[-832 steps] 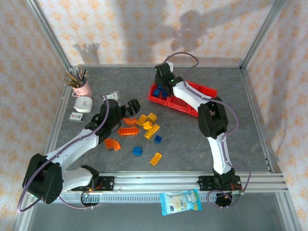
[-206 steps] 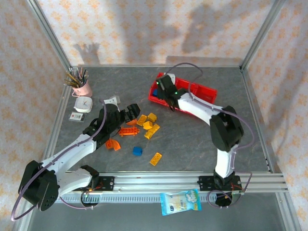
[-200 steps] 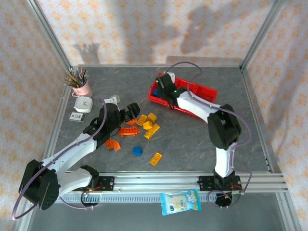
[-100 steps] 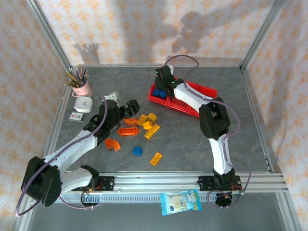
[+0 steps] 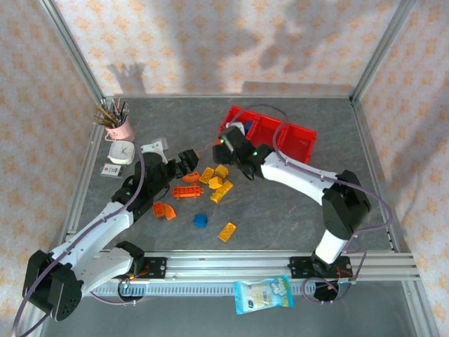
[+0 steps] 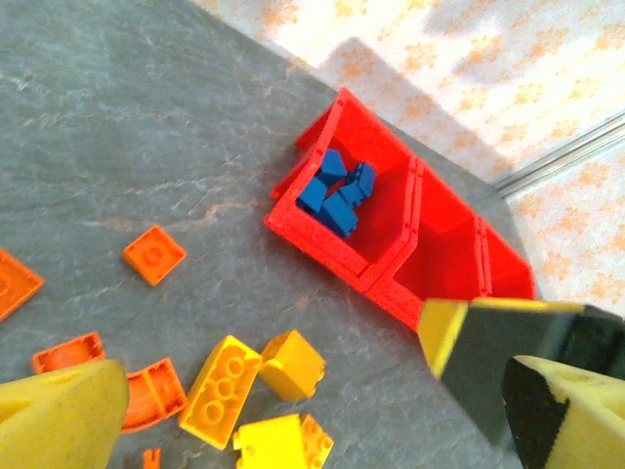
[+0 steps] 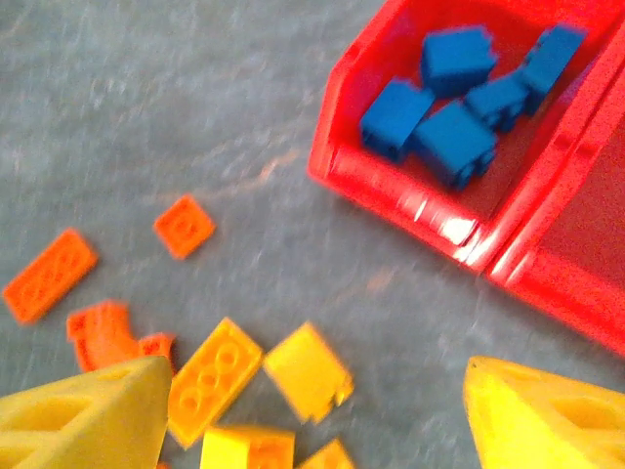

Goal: Sort the legos into containers by color
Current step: Place the lego in the container, then pick up the lego from the bottom-center of the table.

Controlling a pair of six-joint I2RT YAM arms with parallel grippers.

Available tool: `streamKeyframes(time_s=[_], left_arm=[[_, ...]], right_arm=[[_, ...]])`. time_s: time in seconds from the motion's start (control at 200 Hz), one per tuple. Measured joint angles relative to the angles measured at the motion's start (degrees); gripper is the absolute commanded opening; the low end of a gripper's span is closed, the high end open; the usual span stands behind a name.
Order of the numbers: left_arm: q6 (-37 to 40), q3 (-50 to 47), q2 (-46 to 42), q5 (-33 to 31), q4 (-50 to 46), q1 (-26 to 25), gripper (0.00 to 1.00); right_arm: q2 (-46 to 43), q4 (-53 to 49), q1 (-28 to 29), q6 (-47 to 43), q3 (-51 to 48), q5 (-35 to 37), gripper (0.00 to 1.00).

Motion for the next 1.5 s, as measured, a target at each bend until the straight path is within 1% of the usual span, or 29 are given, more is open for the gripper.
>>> streamKeyframes(time_s=[0.175,0.29,0.42,0.686,0.846,1.131,1.231,1.502], left_arm=[[-0.3,-3.1,-5.1,-0.4,-4.7,0.0,0.99],[-0.9,-4.2,-8.4,-1.6,-7.6,0.0,0.99],[-1.7,-5.4,-11.3,-3.1,-10.3,0.0,0.99],[-3.4,-7.3,-15.2,-6.2,-15.2,0.0,0.99],[-4.2,-7.8,-16.3,-7.4,-16.5,0.0,0.99],[-4.5,-7.8,-16.8,-7.9,-17.6,0.0,0.99],[-4.5,-7.9,-16.9,-8.1,-17.7,0.0,0.99],[-4.6,-8.2,-16.9,-8.1,-17.9,0.0,0.99]], right_arm=[[-1.5,-0.1,6.9,4.7,-6.9,-0.7,0.84],[-1.4,0.0,12.5,8.3,-9.9,-1.4,0.87],[-0.7,2.8,17.9,11.8,-12.4,-3.5,0.89],[5.6,5.5,22.1,15.9,-12.4,-5.0,0.92],[7.7,6.4,22.9,16.6,-11.6,-5.2,0.92],[10.5,6.8,22.9,15.9,-9.6,-5.7,0.87],[10.9,6.7,23.1,14.8,-9.6,-5.7,0.82],[12.2,4.0,23.1,13.2,-7.8,-4.4,0.65]])
